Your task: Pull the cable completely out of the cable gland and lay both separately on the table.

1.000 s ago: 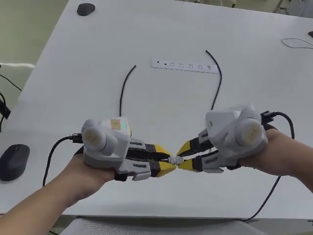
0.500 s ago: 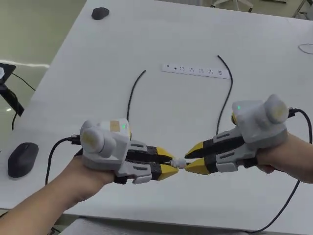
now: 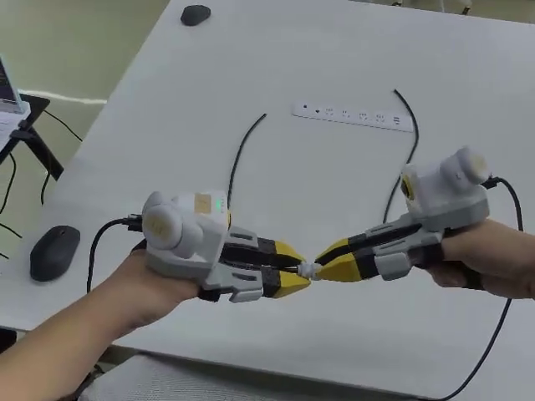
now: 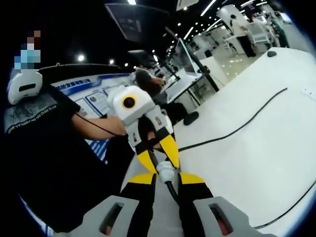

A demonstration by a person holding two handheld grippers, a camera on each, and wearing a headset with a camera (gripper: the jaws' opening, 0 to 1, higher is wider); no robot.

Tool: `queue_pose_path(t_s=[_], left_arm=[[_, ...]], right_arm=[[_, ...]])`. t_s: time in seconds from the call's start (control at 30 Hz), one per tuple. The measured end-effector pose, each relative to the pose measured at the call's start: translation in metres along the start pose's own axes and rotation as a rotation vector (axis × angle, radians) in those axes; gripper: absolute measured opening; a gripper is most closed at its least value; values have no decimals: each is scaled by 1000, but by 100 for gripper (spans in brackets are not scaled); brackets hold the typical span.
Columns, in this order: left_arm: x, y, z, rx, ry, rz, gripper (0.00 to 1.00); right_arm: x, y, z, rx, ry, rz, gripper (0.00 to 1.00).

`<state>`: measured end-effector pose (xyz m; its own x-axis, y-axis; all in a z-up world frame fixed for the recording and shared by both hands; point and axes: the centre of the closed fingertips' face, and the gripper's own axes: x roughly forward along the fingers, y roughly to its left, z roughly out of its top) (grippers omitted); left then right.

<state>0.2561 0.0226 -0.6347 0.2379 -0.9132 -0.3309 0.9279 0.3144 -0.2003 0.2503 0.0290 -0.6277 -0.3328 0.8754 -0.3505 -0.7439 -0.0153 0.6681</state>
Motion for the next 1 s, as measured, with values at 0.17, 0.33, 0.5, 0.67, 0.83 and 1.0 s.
queue_pose_path(t_s=[0.17,0.33,0.5,0.67,0.83,1.0], left_arm=[[6,0,2,5,5,2,15],[13,1,0,23,21,4,15],[18,2,-4,23,37,11,15],[20,2,-5,-4,43,-1,15],[24,4,-6,-47,45,0,14],[28,-1,-10,-89,67,-11,15]], right_arm=[[-4,-2,-4,26,12,27,11],[-7,-1,-9,58,17,57,9],[-8,-4,-14,13,40,42,8],[-12,-3,-16,-80,81,30,7],[-13,-6,-18,-213,129,-22,7],[-12,-7,-26,-364,191,-102,7]])
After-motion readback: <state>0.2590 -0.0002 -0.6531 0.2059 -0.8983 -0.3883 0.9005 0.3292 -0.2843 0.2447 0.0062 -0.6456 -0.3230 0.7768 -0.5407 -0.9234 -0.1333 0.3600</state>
